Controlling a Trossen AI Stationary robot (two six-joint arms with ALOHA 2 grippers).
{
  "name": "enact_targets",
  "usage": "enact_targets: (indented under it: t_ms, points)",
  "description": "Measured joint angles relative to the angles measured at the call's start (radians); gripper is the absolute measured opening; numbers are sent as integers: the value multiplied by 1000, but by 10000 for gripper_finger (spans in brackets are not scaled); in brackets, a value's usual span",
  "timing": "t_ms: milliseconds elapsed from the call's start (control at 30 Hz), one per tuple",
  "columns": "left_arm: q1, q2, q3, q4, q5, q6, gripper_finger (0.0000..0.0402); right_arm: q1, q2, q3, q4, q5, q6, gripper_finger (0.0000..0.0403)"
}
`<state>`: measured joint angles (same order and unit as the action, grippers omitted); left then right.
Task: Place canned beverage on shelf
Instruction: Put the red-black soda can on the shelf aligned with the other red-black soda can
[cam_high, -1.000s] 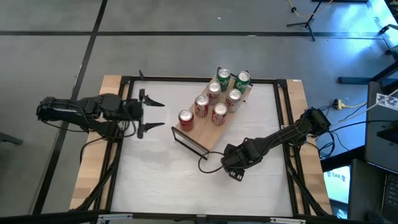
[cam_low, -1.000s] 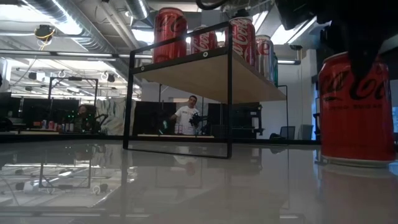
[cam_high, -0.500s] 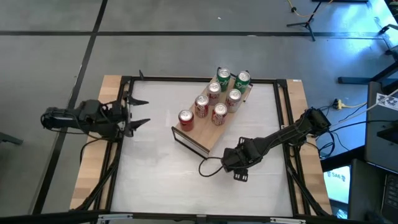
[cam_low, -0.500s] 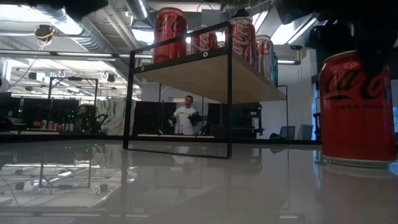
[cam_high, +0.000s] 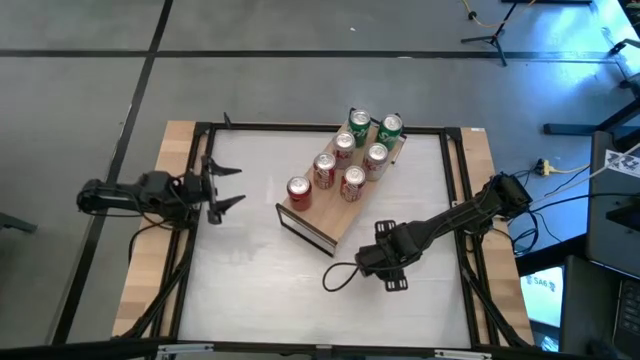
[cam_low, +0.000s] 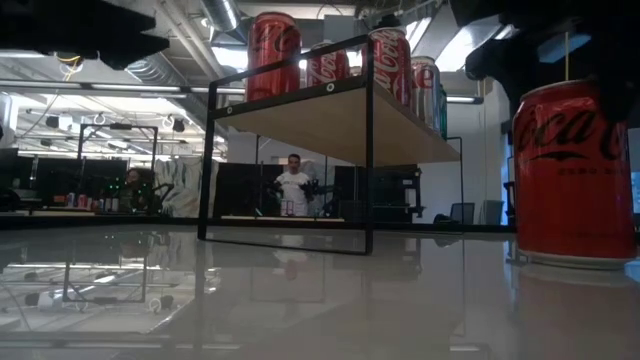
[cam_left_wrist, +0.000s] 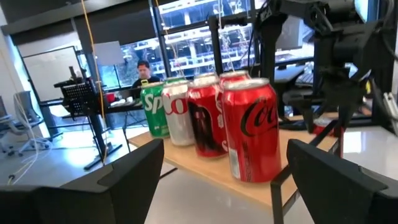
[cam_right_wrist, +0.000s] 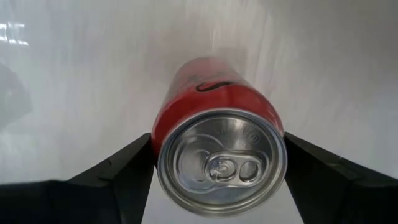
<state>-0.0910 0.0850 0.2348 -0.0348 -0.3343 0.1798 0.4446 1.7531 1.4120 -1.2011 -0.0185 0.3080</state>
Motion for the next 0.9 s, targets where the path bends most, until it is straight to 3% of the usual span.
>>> enact_targets:
  t_ms: [333, 633, 900]
  points:
    - [0, -83, -97, 0, -48, 7, 330, 0, 0, 0, 0, 8, -213, 300]
    - [1, -83, -135, -1, -43, 6, 330, 0, 1, 0, 4, 44, -444, 301]
    - [1, -83, -189, 0, -42, -20, 330, 0, 1, 0, 5, 47, -451, 301]
